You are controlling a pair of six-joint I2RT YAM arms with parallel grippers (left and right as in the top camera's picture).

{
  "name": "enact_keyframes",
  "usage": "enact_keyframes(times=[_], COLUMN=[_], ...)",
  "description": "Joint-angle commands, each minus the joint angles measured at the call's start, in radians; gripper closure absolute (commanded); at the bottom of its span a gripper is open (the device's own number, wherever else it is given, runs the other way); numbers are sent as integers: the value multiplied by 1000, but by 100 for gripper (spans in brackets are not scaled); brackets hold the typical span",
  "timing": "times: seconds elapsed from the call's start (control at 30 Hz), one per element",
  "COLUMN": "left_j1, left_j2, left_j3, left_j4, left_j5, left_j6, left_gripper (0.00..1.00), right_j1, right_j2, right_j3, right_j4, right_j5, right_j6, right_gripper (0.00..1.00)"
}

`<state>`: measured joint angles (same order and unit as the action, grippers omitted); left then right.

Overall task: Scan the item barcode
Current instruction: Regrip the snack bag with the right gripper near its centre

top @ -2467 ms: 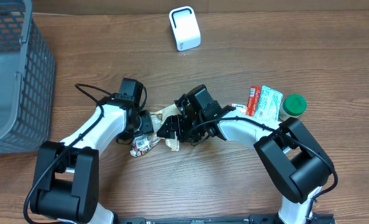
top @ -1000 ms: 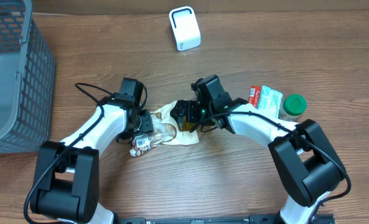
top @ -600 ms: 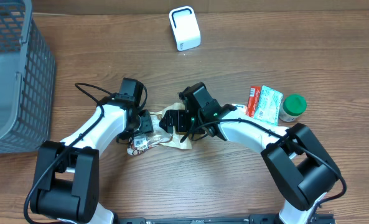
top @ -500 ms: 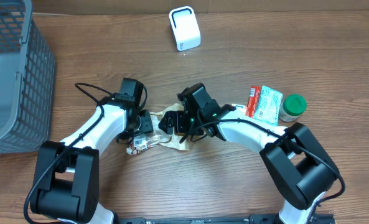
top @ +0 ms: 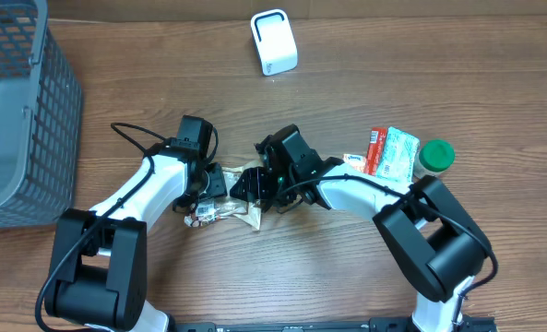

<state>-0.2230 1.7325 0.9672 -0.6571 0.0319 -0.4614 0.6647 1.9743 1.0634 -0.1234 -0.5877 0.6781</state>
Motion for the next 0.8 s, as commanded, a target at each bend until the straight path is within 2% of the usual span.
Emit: enact_keyframes(times=[0.0,0.13,0.23,0.3,0.4,0.5,0.7,0.77], left_j1=[-7,-7,-6,-3,10,25,59,70], left_j2=[8,8,6,6,6,6,6,6], left_j3=[-17,-16,-15,-5,19,51,158,205], left_j4=[0,0,0,0,-1,-10,-78,-109], left_j5=[-13,-13,-13,-13,-13,-13,-13,-13], left_j6=[16,21,20,21,21,21,63,74], left_gripper=[45,42,35,33,32,30,29,29], right_j1=[10,7,3,1,1,1,1,1], right_j2=[43,47,46,46,46,46,46,46], right_j3=[-4,-3,-2,-2,-2,-2,-3,-3], right_j4=[14,14,14,14,14,10,5,5], right_j5=[-21,2,-3,-10,-10,-10,-9,-9], right_j6=[3,3,3,3,3,3,3,2], right_gripper=[40,54,63,66,76,81,81,88])
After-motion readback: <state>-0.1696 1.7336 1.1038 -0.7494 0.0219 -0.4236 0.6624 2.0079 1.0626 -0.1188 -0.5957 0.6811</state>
